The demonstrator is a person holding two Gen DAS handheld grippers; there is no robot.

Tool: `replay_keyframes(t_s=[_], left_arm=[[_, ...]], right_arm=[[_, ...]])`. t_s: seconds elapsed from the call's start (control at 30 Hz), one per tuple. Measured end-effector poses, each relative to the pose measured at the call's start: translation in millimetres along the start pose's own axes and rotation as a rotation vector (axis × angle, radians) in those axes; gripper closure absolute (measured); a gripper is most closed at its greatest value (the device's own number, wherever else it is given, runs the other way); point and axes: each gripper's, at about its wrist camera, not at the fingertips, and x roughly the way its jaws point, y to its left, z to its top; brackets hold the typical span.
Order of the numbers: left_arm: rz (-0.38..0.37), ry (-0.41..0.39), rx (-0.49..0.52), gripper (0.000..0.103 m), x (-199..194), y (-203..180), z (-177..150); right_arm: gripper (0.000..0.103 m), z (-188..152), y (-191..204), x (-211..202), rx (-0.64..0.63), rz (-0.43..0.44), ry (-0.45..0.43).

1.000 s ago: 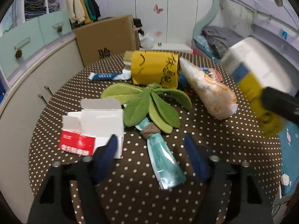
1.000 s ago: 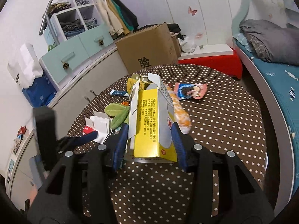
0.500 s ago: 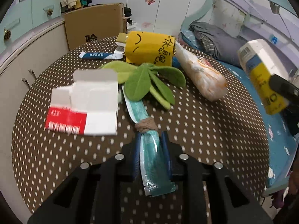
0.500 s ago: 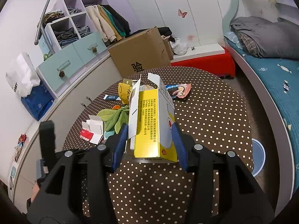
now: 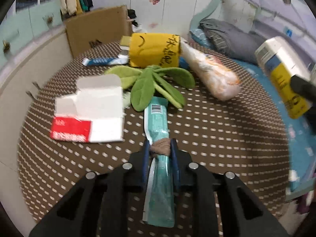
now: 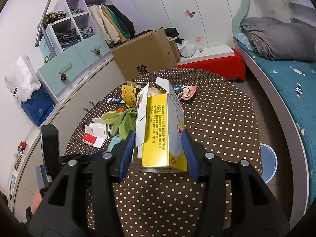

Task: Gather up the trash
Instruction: 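Grasp the teal tube with the left gripper while the right gripper holds the box, then carry both items to the blue wastebasket and open both grippers over it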

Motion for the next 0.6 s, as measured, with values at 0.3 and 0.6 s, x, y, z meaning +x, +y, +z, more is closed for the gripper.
replay_keyframes(t_s=[0.3,0.6], left_arm=[[-0.068,-0.119,-0.016,0.083,-61.2,-18.8,-2.1],[-0.144,-0.255,0.084,0.083,-80.5,-79.1,54.9]], right_arm=[[0.055,12.4,-16.7,-28.2,0.006,-0.026,-0.084],[0.054,35.6,-92.3,-49.9,0.094,-0.158,-0.149]])
